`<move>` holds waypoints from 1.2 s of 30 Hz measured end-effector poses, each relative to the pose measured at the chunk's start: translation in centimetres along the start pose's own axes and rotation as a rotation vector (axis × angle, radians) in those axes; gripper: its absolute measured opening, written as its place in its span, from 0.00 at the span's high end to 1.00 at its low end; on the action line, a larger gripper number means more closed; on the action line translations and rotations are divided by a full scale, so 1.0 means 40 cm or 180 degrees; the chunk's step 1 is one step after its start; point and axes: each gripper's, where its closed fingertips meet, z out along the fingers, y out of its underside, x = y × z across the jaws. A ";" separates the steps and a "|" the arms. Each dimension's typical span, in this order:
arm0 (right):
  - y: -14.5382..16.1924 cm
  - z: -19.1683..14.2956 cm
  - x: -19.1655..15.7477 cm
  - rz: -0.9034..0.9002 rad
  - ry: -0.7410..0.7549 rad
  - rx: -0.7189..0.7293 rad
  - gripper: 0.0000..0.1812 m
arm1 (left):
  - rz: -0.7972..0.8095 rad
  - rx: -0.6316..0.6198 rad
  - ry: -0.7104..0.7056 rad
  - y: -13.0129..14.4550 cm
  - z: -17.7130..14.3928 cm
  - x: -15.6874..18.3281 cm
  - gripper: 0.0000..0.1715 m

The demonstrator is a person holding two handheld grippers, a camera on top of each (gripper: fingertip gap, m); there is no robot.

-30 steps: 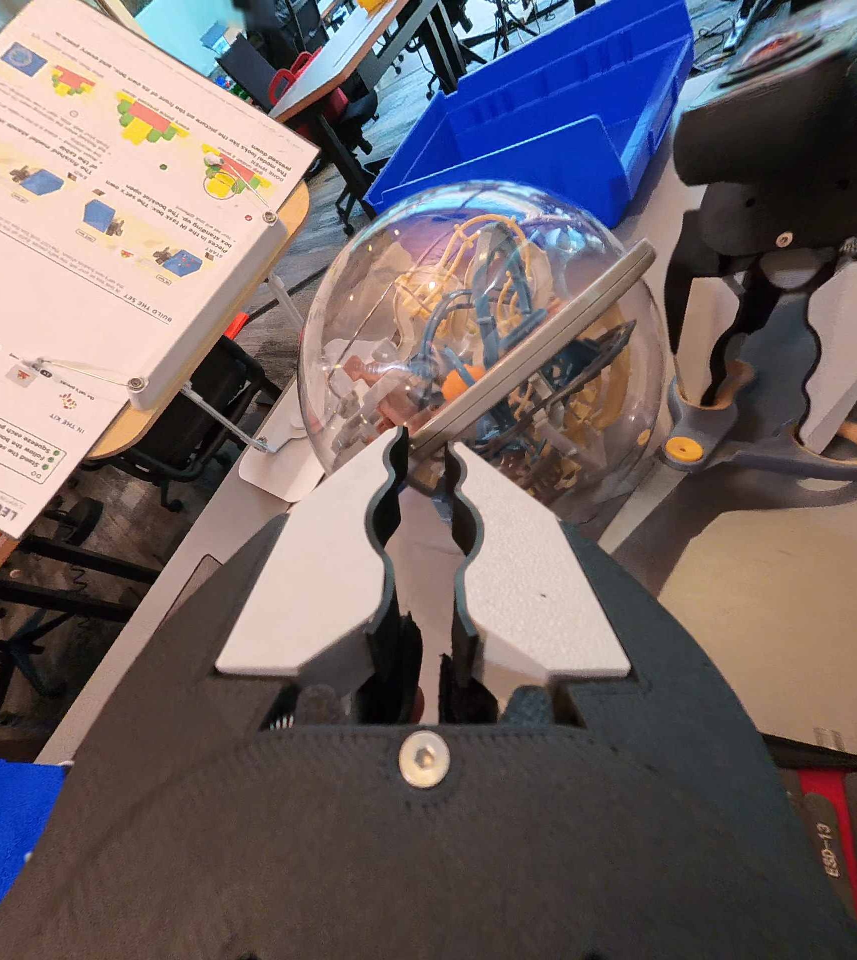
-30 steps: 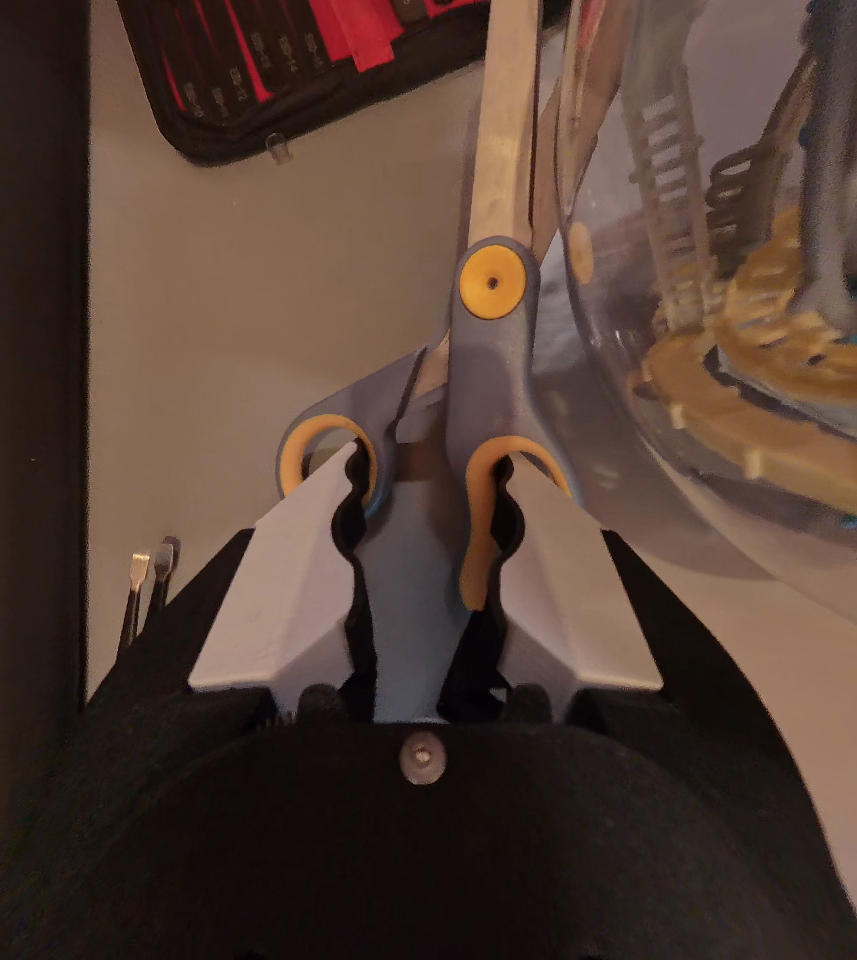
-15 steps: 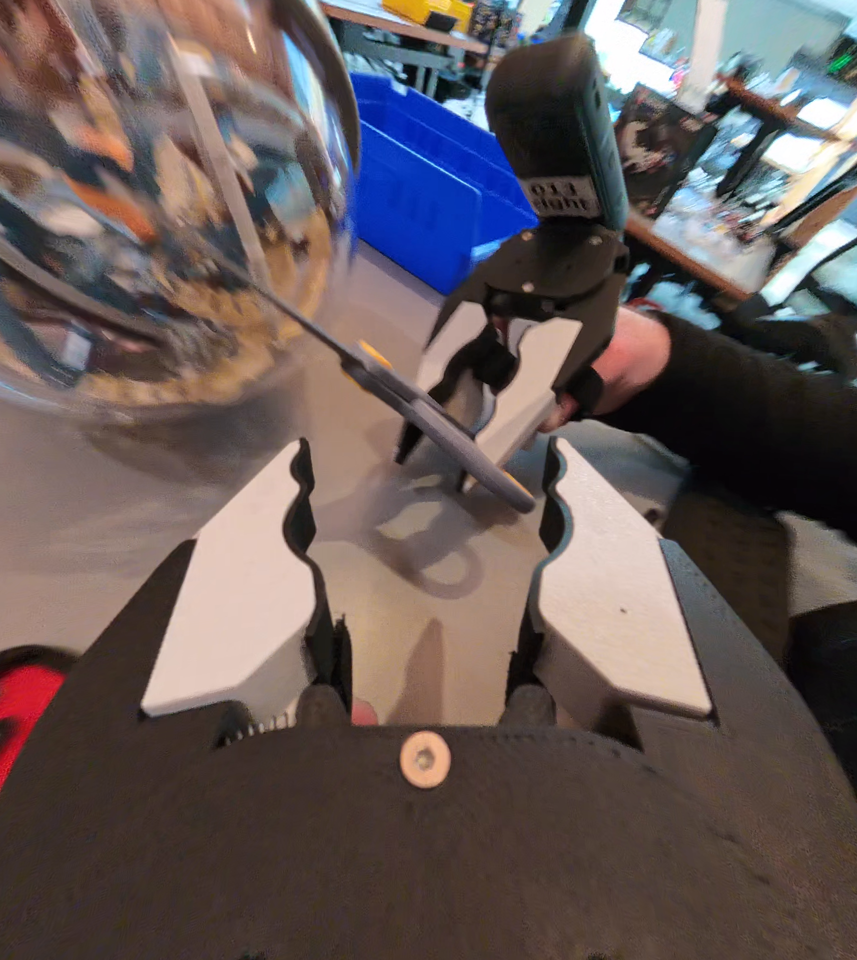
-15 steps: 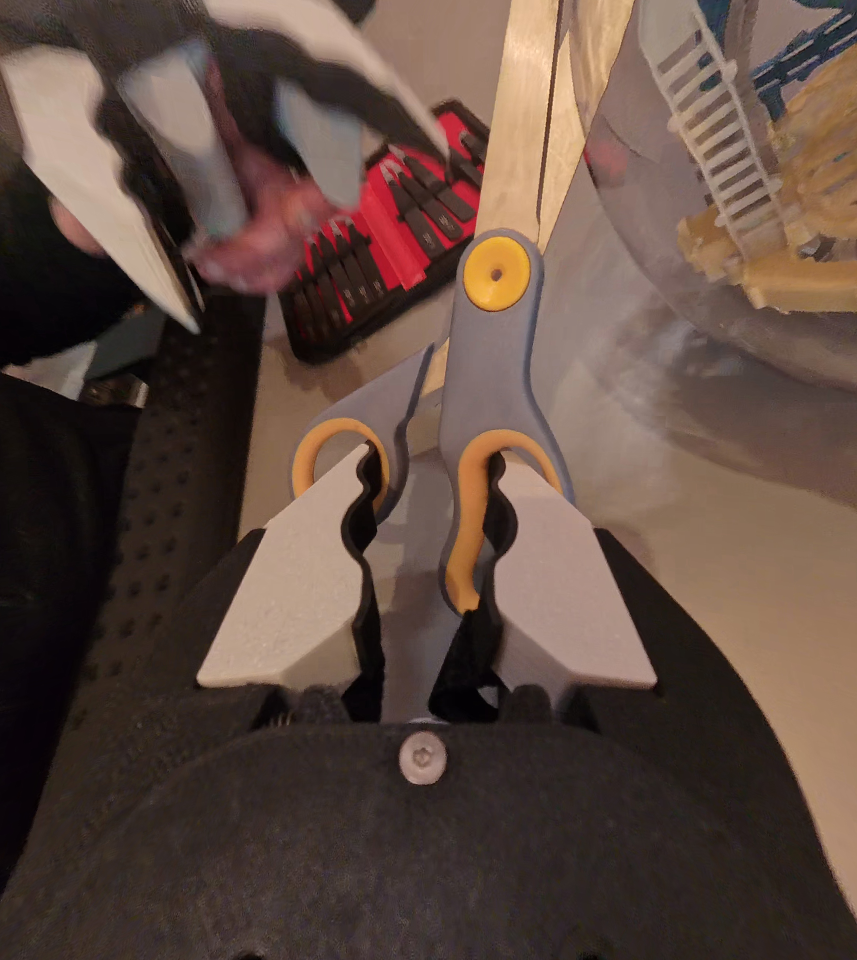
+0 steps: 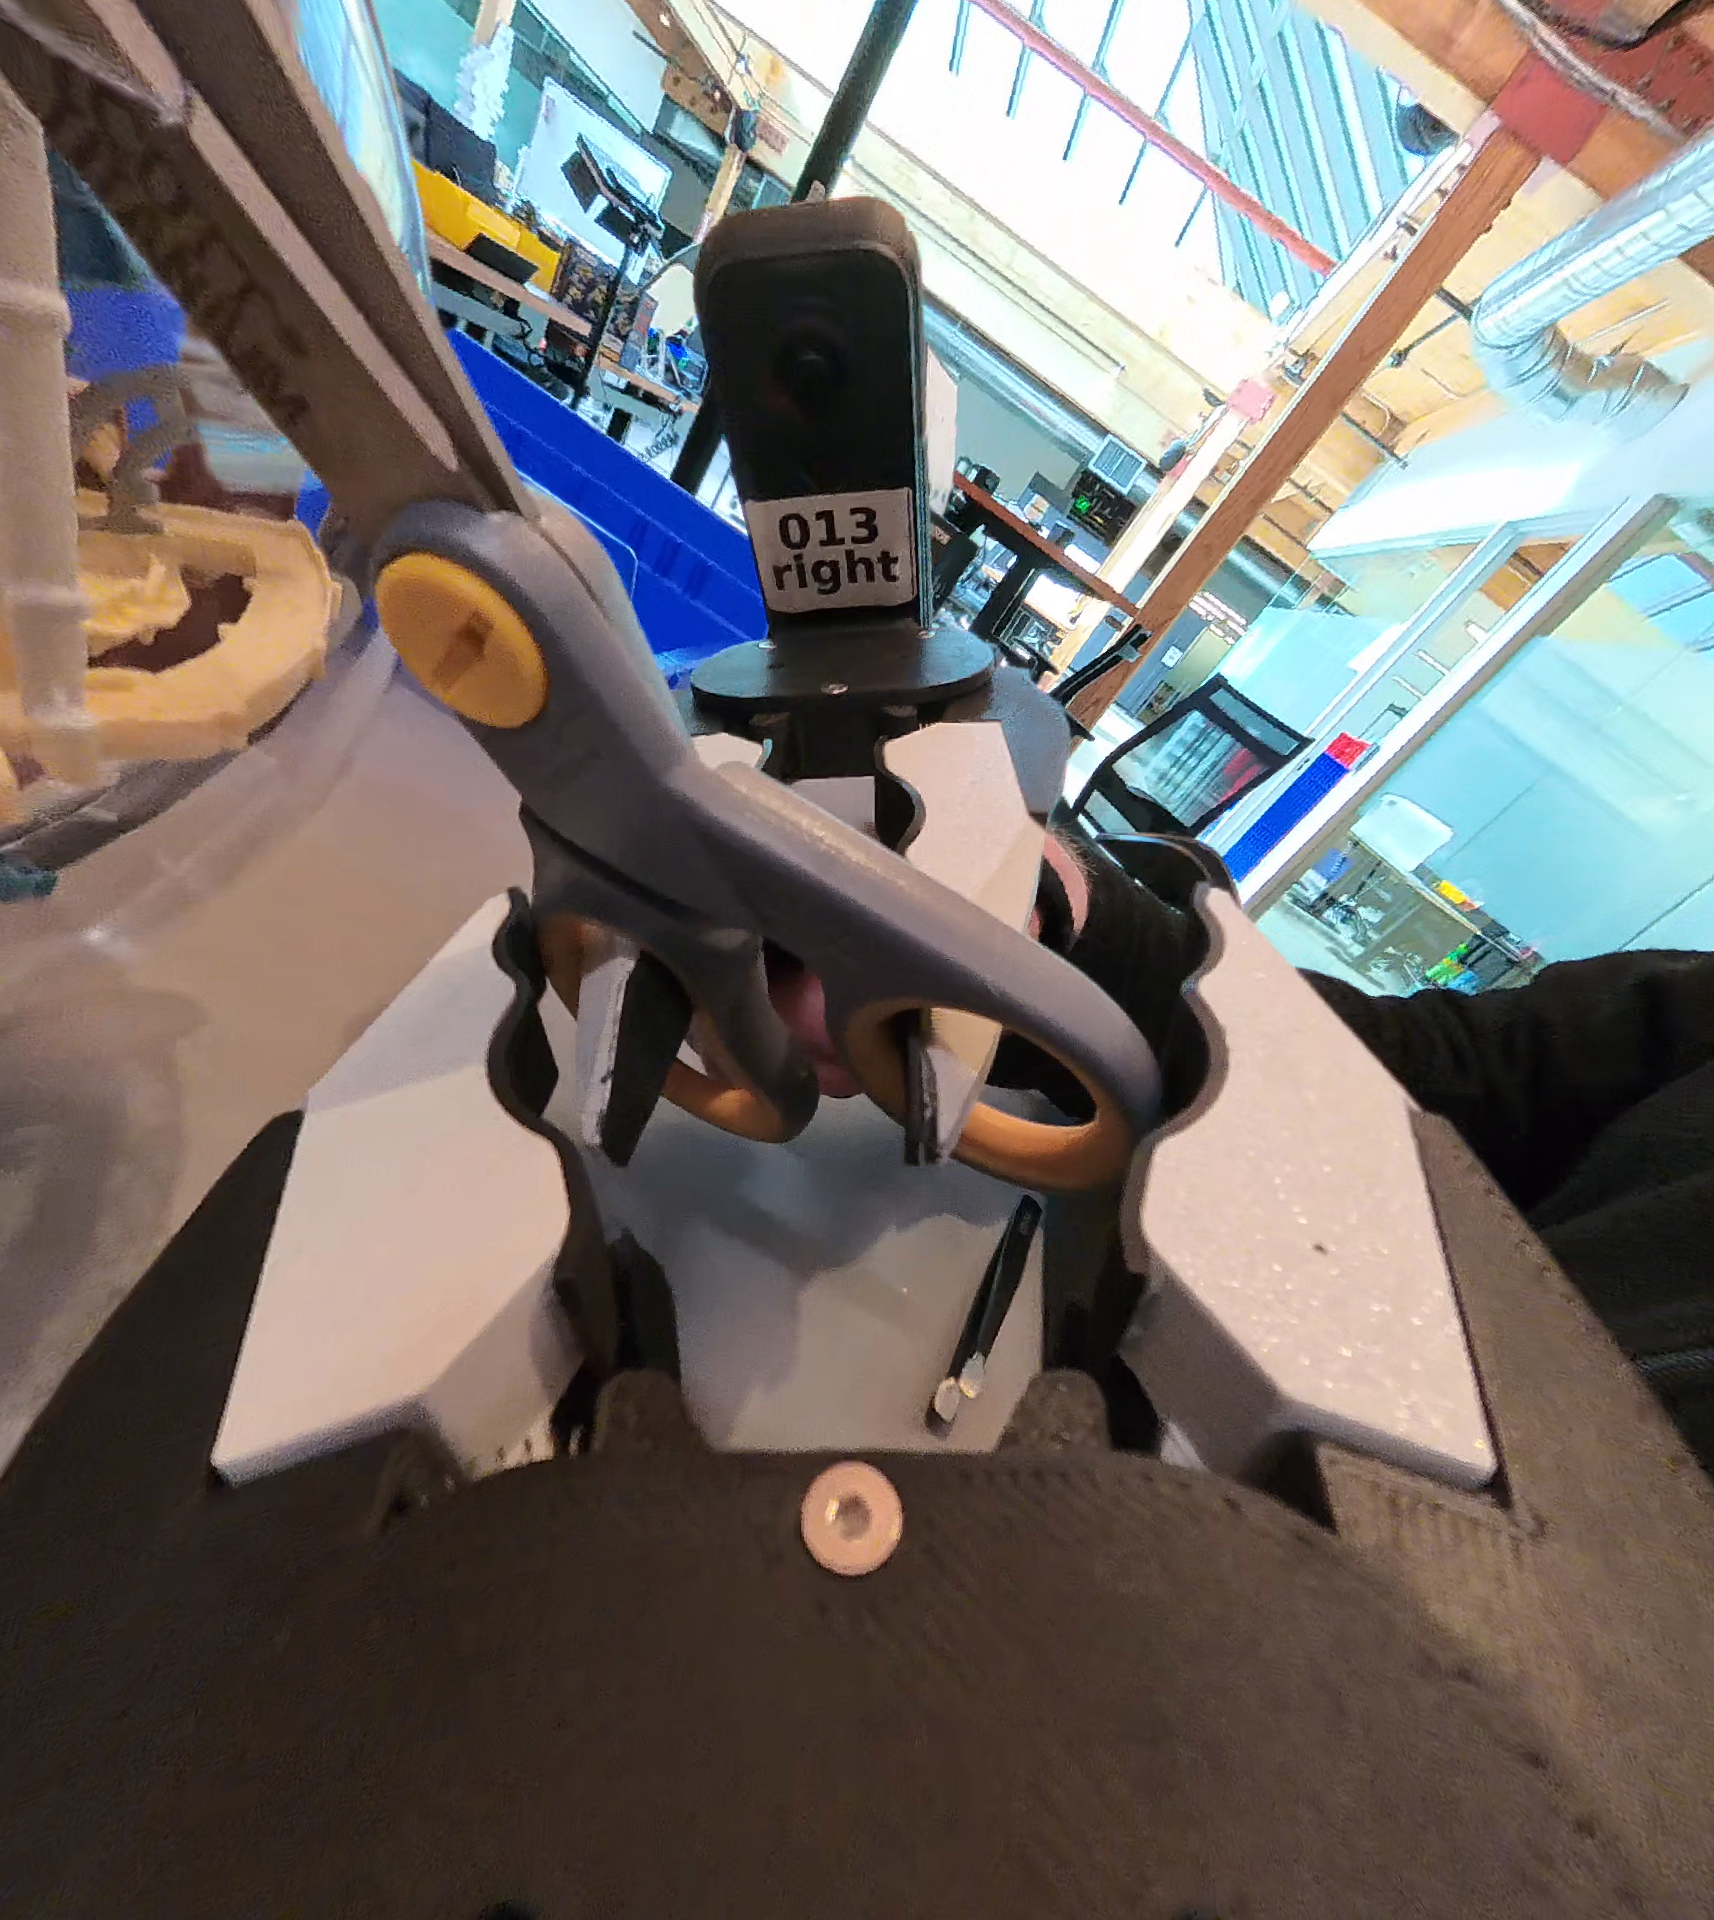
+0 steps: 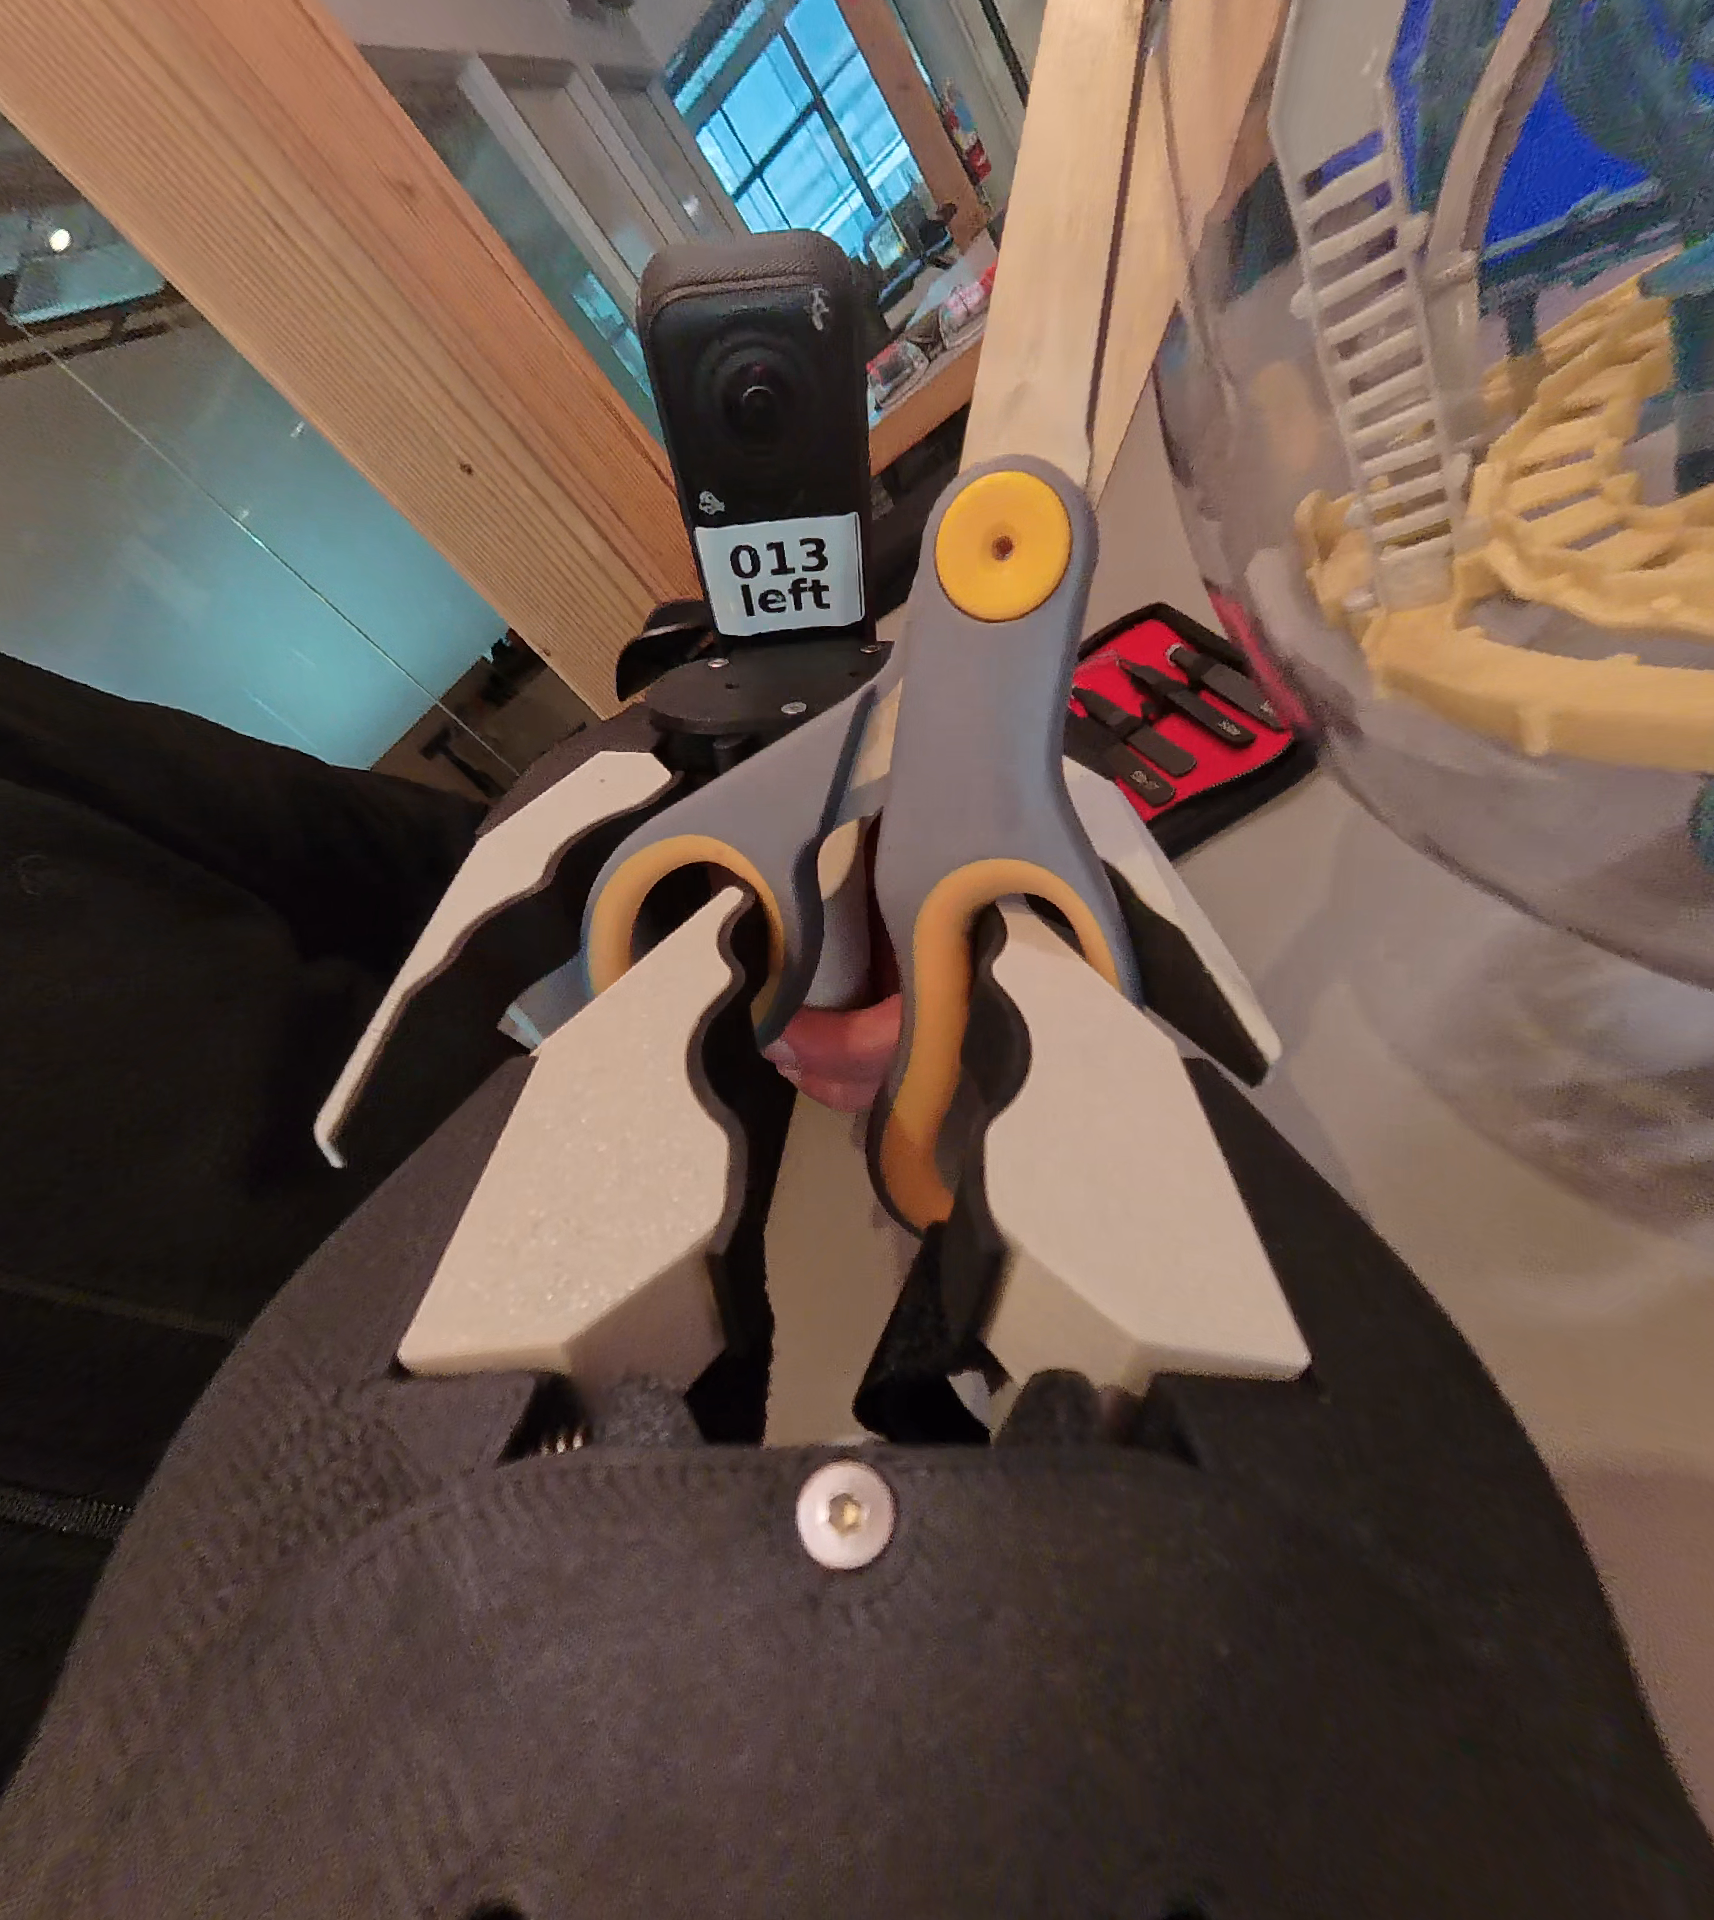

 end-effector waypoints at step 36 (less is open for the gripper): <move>-0.040 0.061 -0.058 0.0064 -0.0569 0.0185 0.89 | 0.0213 0.0199 0.0102 -0.065 0.003 0.026 0.27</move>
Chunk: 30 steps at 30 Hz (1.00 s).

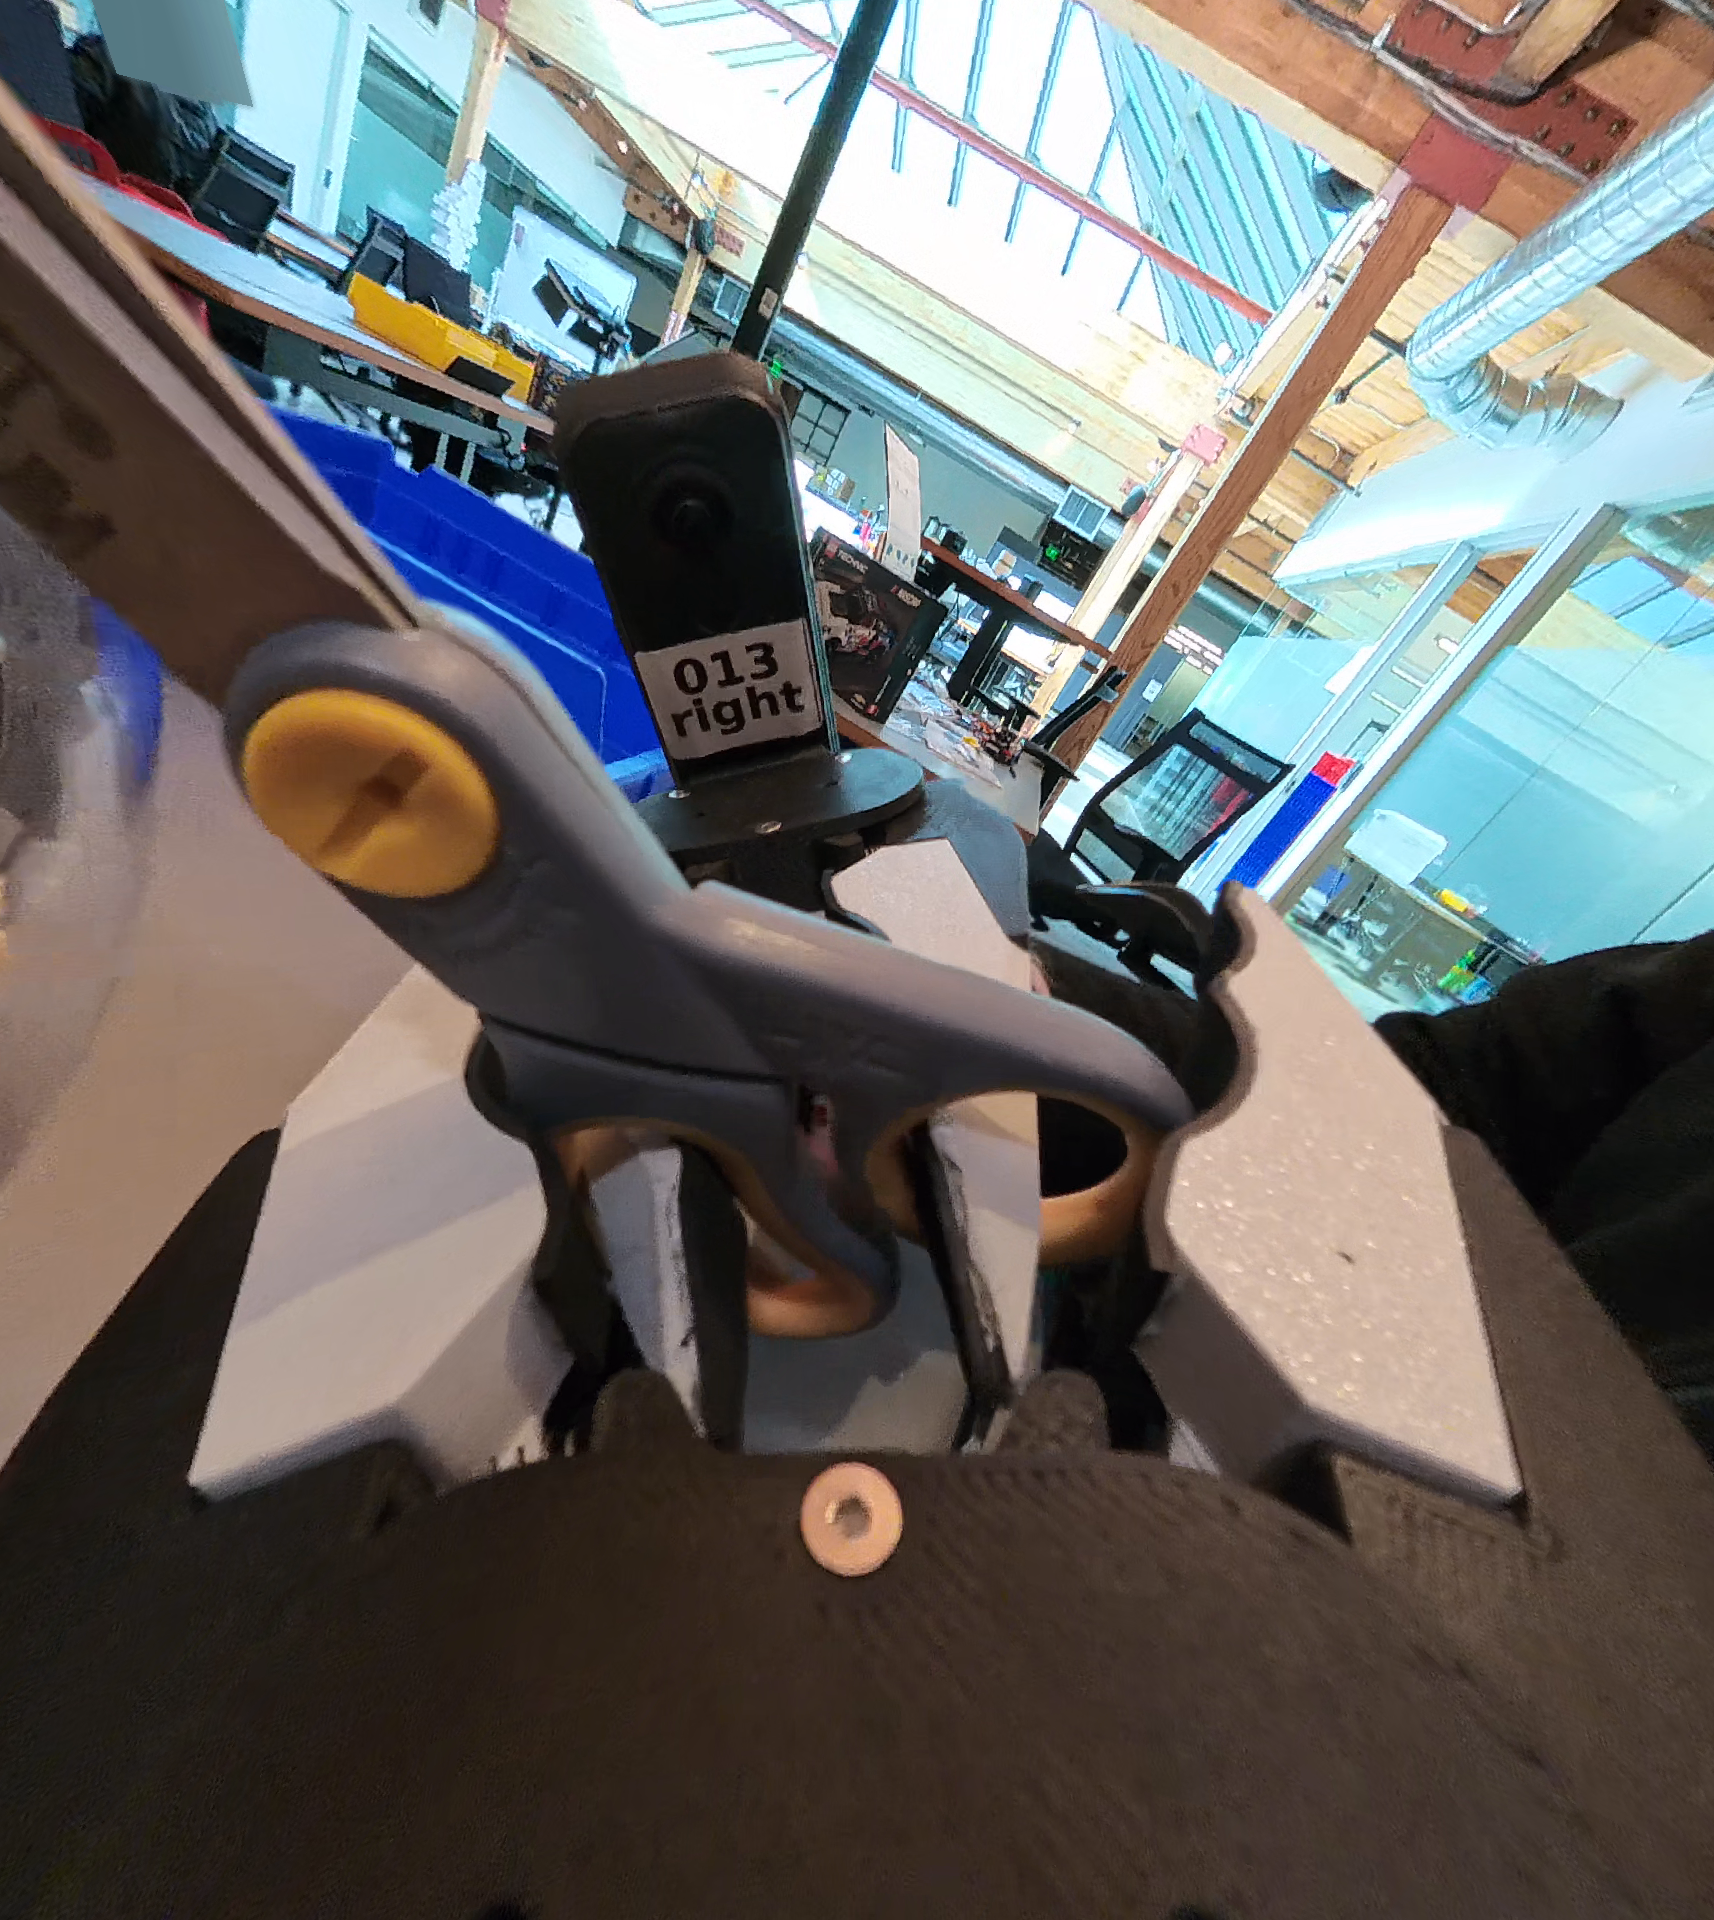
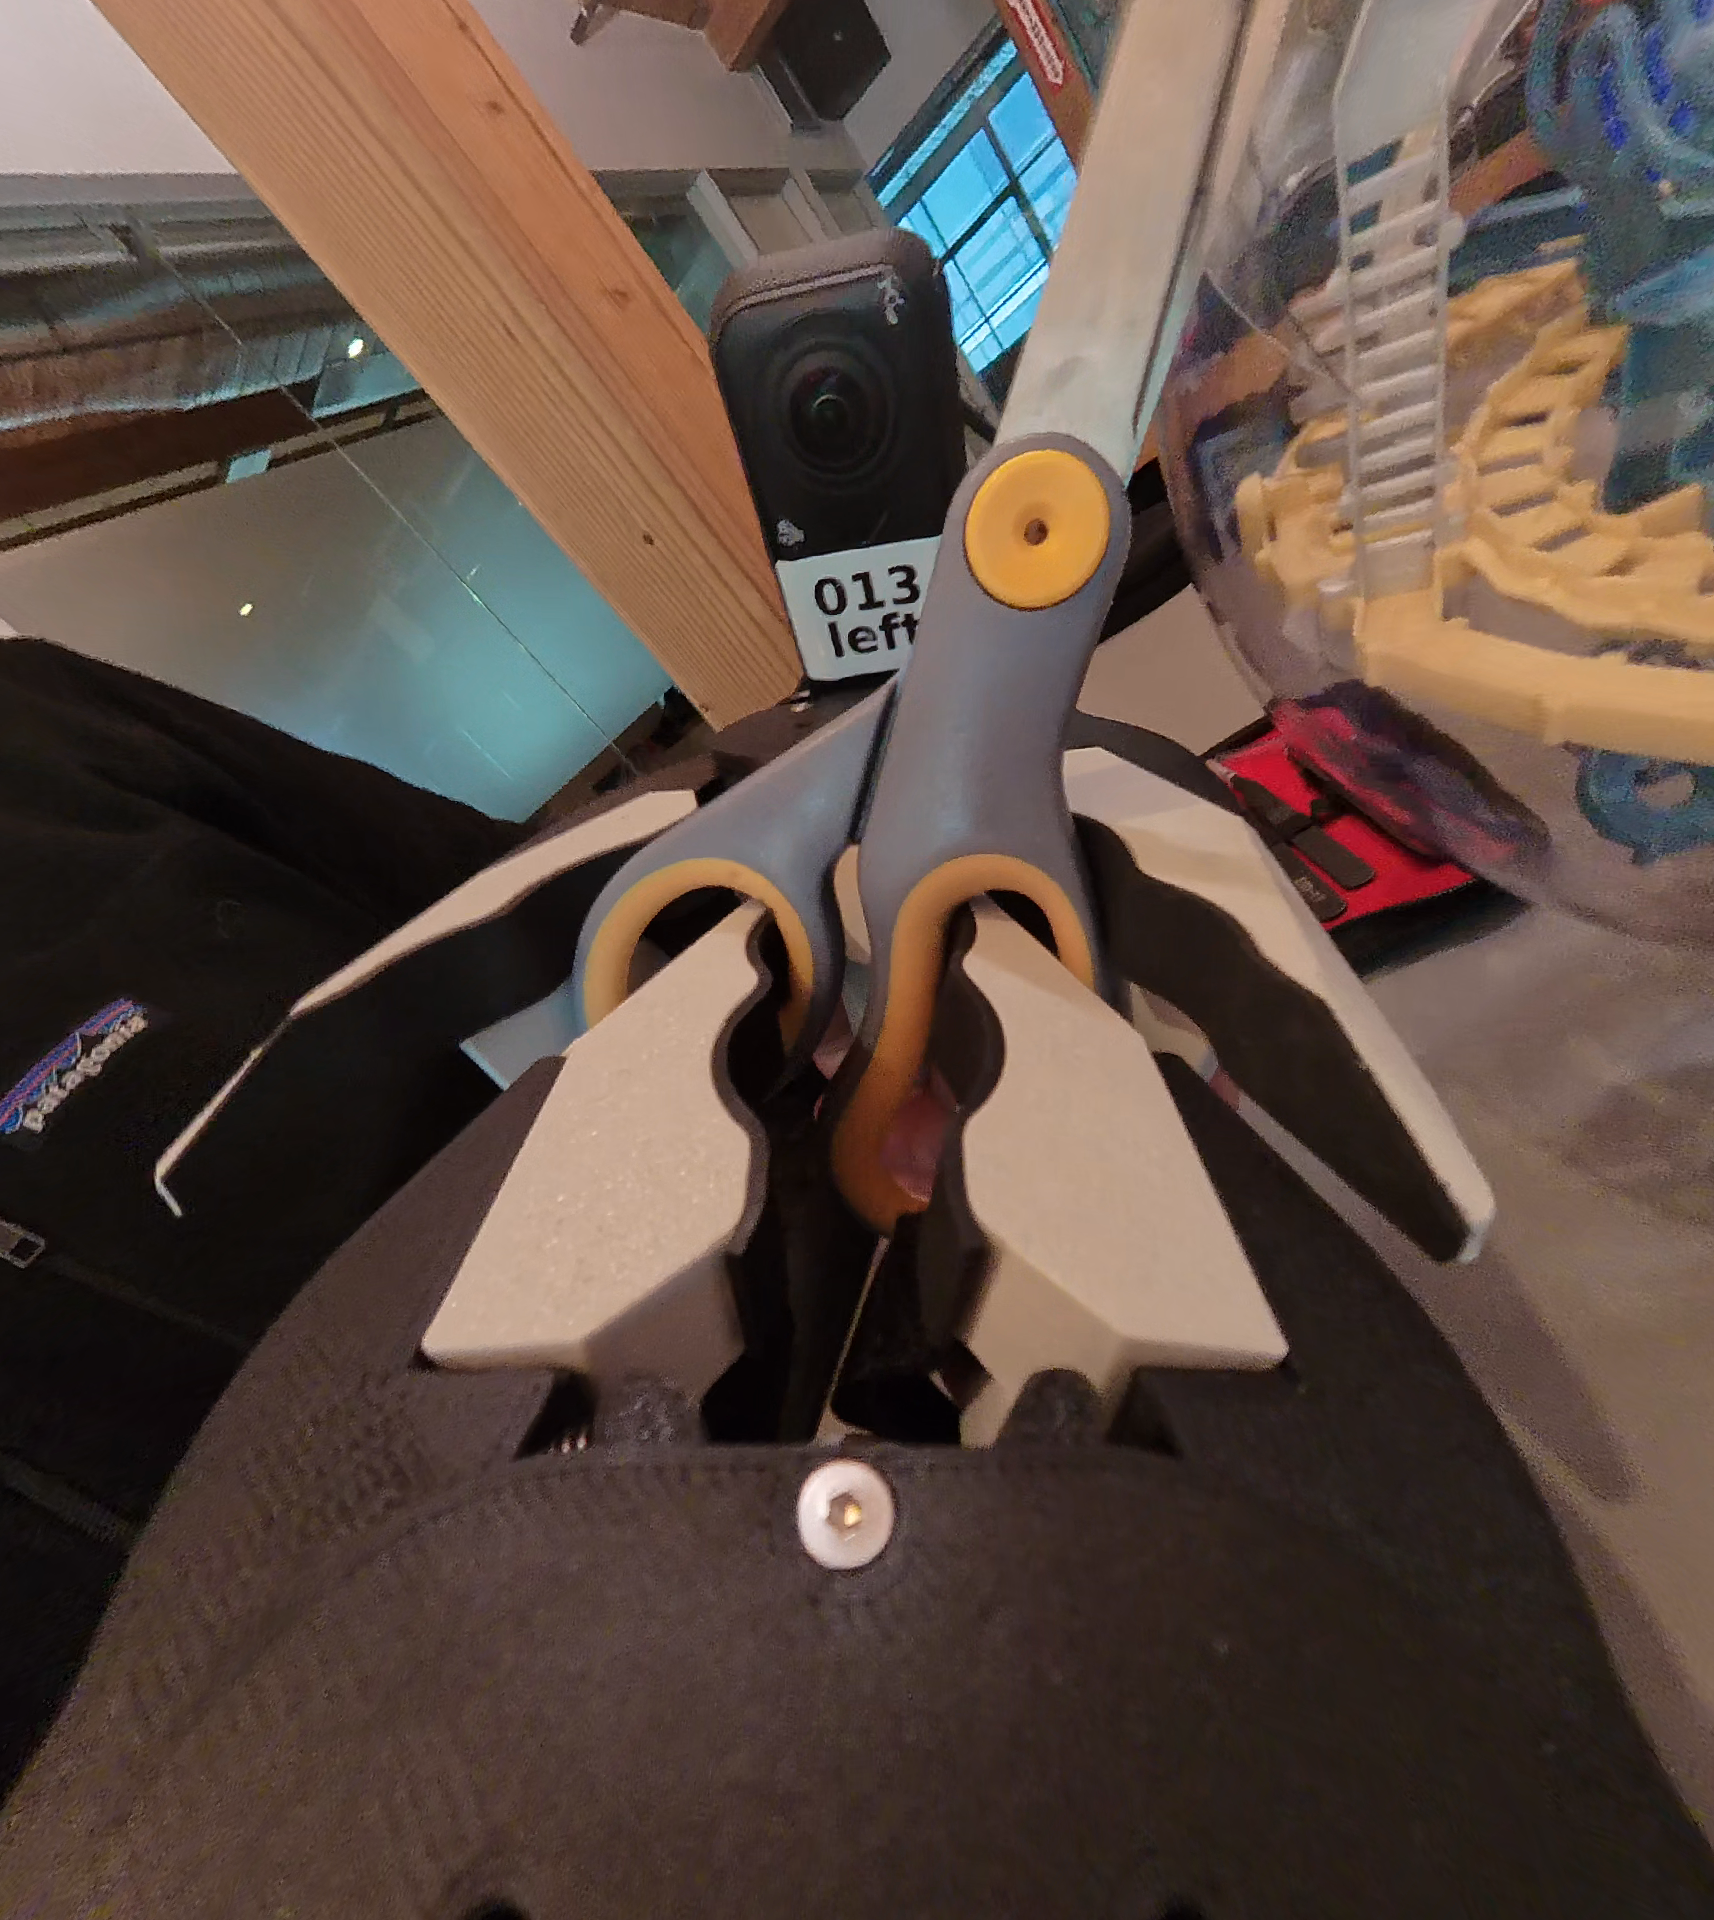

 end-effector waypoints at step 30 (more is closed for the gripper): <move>0.080 -0.047 -0.072 0.0281 -0.0059 -0.0106 0.88 | 0.2572 -0.2720 -0.0533 -0.301 -0.114 -0.220 0.08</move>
